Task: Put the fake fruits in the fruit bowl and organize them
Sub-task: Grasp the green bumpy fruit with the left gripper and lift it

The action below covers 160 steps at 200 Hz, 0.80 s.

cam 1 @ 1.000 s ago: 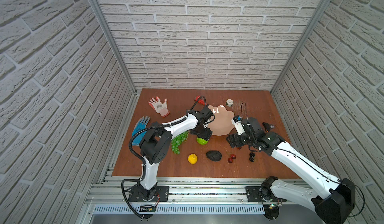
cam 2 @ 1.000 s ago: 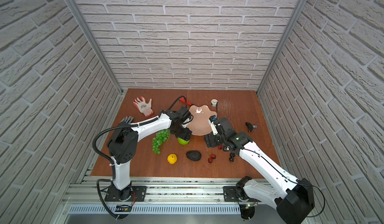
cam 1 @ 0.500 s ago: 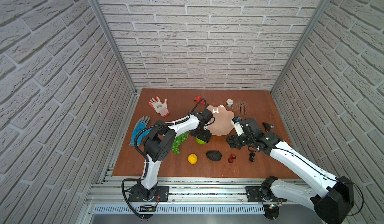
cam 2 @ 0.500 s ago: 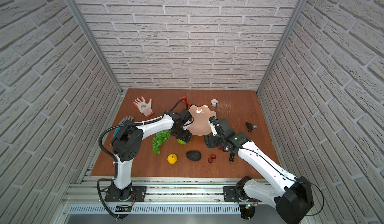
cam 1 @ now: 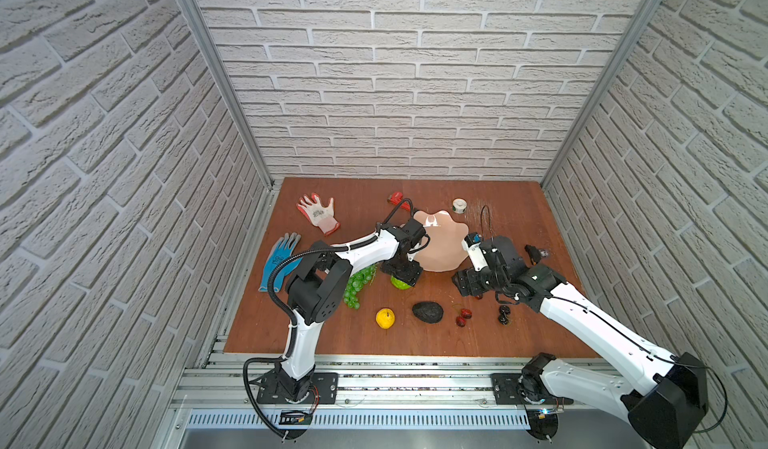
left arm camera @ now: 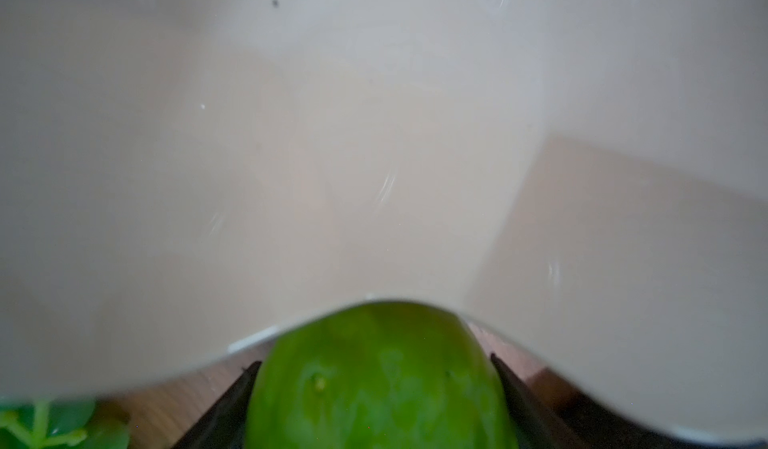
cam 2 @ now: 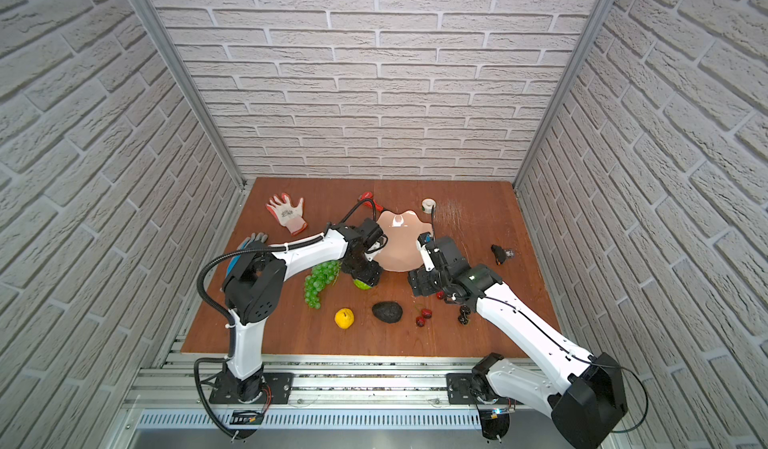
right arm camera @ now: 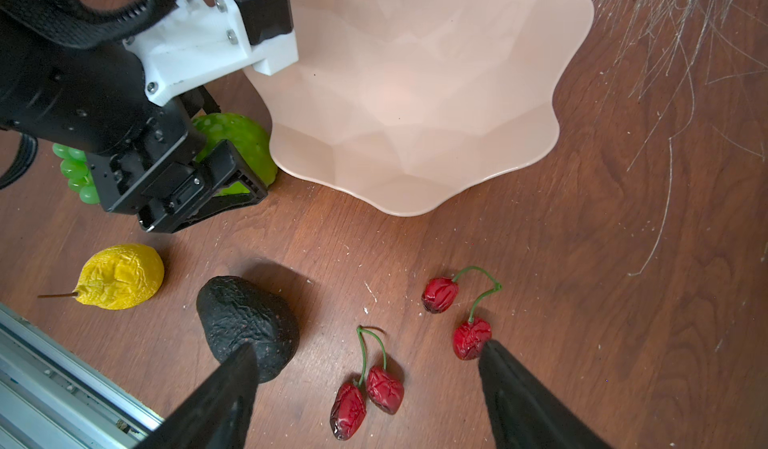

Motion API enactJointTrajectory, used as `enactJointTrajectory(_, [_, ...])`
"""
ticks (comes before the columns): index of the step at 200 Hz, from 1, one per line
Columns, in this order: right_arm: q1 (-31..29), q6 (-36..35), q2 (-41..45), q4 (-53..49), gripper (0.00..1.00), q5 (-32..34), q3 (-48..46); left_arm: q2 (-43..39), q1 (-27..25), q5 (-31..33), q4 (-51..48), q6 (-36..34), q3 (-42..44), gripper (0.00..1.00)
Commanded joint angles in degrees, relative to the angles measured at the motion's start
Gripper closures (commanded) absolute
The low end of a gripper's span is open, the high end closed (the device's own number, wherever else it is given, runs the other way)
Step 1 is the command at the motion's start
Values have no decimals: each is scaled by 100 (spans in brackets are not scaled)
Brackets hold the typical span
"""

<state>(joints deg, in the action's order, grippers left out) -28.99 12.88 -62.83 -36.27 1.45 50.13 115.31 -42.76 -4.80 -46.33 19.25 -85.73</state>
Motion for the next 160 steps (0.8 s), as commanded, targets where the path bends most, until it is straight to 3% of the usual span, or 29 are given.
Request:
enactJointTrajectory(1, [17,-41,28,365,16,101,-67,-342,47,50,-480,-28,-313,38])
enactJointTrajectory(56, [16,-205,-316,660,17,-110,263,-897,58,-105,-1287,-115,-524,41])
enactJointTrajectory(91, [15,-189,-536,696,16,-117,703,-900,237,-105,-1695,-321,-1373,41])
enactJointTrajectory(116, [21,-115,-627,571,16,-236,1023,-505,339,-97,-1652,-465,-2233,40])
enactJointTrajectory(160, [270,-234,-670,68,14,-644,1257,986,397,44,-1845,-472,-4358,40])
